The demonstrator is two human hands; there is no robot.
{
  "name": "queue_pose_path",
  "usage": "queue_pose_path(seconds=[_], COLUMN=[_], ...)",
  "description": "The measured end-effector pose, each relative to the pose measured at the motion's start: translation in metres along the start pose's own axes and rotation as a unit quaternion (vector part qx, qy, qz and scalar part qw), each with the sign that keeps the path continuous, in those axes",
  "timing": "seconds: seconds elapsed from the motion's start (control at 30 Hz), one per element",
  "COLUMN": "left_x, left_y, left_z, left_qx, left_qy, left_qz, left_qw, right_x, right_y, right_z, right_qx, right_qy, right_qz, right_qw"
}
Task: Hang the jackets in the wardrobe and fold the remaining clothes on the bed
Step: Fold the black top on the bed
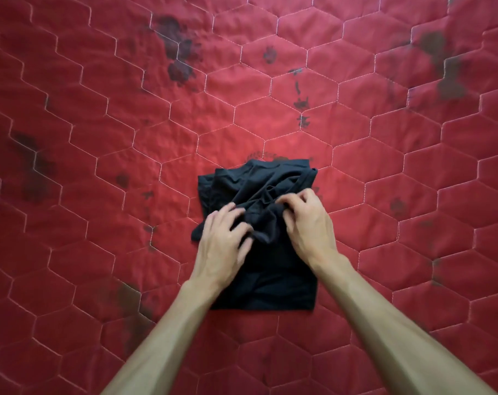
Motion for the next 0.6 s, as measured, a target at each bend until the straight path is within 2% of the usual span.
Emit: queue_pose_path(seconds=[0.03,0.1,0.17,0.23,0.33,0.43,0.5,0.6], left_x=[-0.001,0.005,0.022,0.047,0.070,0.060,0.043,0.026], left_y=[0.007,0.020,0.028,0.034,0.026,-0.002,-0.028,-0.066], left_z=[-0.005,-0.018,-0.028,-0.031,-0.029,-0.018,-0.007,0.013], left_qx=[-0.012,-0.071,-0.144,-0.152,-0.079,-0.023,0.020,0.103], left_qy=[-0.065,-0.190,-0.249,-0.282,-0.268,-0.269,-0.271,-0.228], left_qz=[-0.037,-0.176,-0.297,-0.375,-0.452,-0.482,-0.482,-0.478], left_qw=[0.997,0.963,0.911,0.870,0.847,0.834,0.833,0.842], right_x=[0.006,0.020,0.032,0.036,0.017,-0.021,-0.040,-0.055], right_y=[0.009,0.031,0.051,0.057,0.035,-0.016,-0.051,-0.094], right_z=[-0.004,-0.011,-0.018,-0.019,-0.008,0.010,0.019,0.033], right_qx=[-0.007,-0.026,-0.047,-0.065,-0.047,0.024,0.084,0.195], right_qy=[0.016,0.080,0.150,0.176,0.109,0.056,0.100,0.156], right_qz=[-0.019,-0.047,-0.058,-0.052,0.036,0.212,0.286,0.311], right_qw=[1.000,0.995,0.986,0.981,0.992,0.975,0.949,0.917])
Point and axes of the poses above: each hand's wrist, its own y-axis towards the middle knuckle, its own z-axis out of the palm, x = y × z, the point moved 2 cm from there along y, towards the middle knuckle, and after that the axes turned 7 degrees about x, right-handed, at the moved point
